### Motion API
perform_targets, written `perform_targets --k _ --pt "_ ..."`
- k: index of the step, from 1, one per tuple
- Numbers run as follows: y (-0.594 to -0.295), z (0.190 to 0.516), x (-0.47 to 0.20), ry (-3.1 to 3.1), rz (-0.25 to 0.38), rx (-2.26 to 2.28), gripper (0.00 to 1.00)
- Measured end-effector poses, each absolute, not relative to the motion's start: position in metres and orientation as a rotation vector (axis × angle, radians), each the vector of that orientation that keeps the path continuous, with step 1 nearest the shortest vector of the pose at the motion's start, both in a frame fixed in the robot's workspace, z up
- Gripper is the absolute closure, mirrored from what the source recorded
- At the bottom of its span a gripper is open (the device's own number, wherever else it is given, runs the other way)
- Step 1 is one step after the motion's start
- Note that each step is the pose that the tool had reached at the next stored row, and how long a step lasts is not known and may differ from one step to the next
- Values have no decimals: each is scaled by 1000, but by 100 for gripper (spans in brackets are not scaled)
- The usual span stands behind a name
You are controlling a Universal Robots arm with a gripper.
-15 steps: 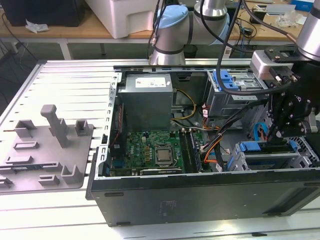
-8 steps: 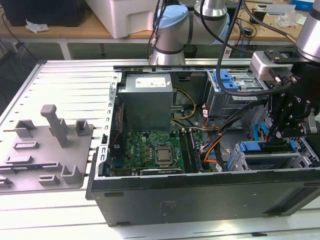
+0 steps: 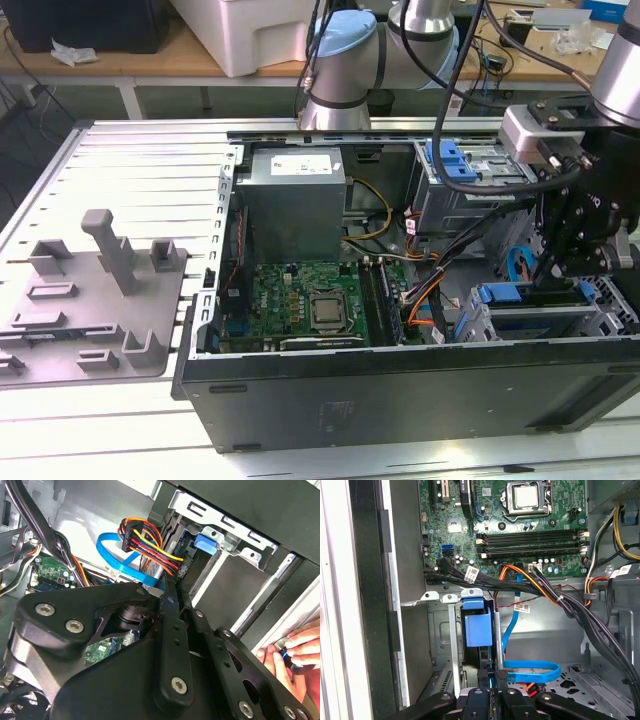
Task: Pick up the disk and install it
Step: 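Insert the second disk wire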
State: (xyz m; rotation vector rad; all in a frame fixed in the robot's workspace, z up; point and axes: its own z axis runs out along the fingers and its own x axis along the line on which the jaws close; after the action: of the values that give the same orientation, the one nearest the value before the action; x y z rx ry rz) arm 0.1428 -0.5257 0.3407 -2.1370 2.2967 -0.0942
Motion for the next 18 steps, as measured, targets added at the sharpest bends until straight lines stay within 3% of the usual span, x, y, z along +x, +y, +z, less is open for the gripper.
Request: perform_targets --k 9,10,12,18 --pt "-526 340 143 2297 -94 -2137 84" --pt "-526 340 143 2296 -94 -2137 83" --pt "-526 340 143 2297 -94 -2137 70" --pt "-523 356 143 2298 -99 -2139 70"
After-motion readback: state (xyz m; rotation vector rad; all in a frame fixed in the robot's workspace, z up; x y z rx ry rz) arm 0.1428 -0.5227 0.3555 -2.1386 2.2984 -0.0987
